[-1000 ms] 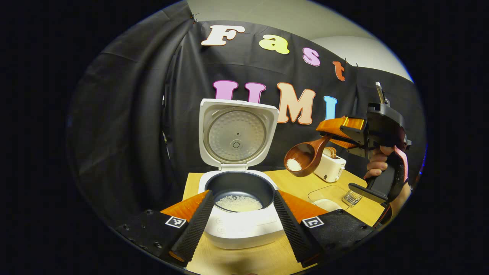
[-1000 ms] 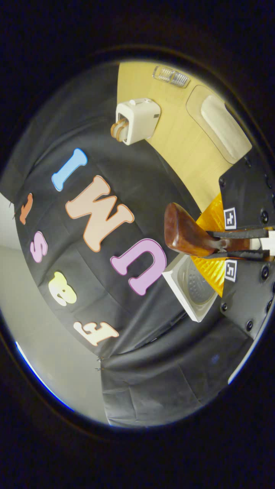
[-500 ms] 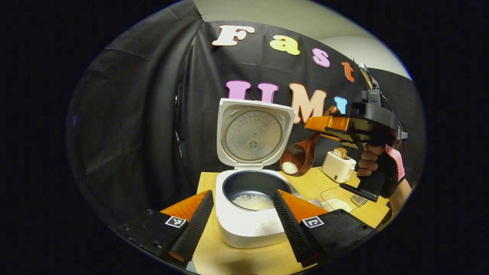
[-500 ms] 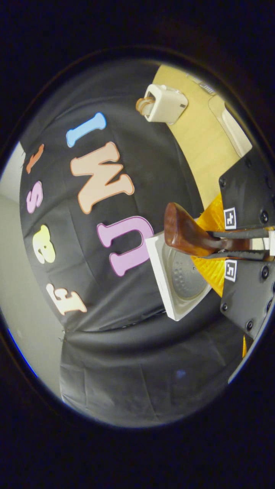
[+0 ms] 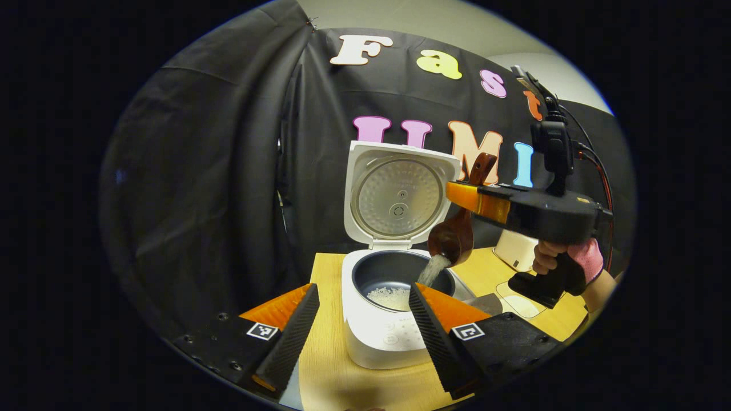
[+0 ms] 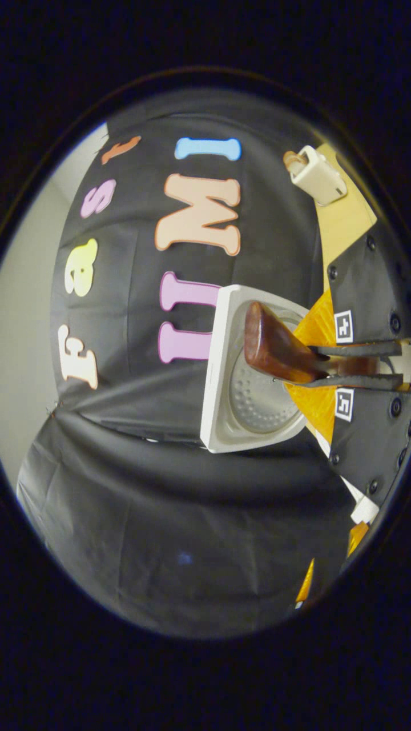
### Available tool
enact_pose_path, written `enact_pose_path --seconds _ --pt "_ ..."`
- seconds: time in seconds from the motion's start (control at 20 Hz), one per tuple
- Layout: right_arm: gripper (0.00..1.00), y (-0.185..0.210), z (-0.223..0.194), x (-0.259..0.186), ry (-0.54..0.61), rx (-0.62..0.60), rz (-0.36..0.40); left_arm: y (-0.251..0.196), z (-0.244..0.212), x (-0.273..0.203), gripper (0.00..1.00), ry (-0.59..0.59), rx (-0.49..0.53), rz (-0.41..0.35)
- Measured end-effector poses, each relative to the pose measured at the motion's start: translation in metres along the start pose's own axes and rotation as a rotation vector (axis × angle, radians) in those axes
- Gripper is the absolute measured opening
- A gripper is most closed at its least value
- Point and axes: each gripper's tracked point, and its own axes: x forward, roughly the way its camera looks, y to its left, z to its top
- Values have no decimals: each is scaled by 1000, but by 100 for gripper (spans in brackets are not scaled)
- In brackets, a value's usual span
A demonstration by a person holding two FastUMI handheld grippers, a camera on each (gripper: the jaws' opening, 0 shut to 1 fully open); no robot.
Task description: Close the left gripper, press the button to open the rice cooker; take a wooden spoon from the chopstick holder with the right hand, scoop a spoonful of rice and pour it into the rice cooker, then put the wooden spoon back into the chopstick holder.
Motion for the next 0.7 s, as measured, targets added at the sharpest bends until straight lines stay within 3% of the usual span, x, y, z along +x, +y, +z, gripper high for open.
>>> enact_pose_path --seconds 0.3,0.7 --pt "15 25 -1 -7 -56 -182 58 0 -1 -1 94 -1 -6 18" --pt "16 23 -3 -14 -59 -176 69 -5 1 0 94 -7 5 15"
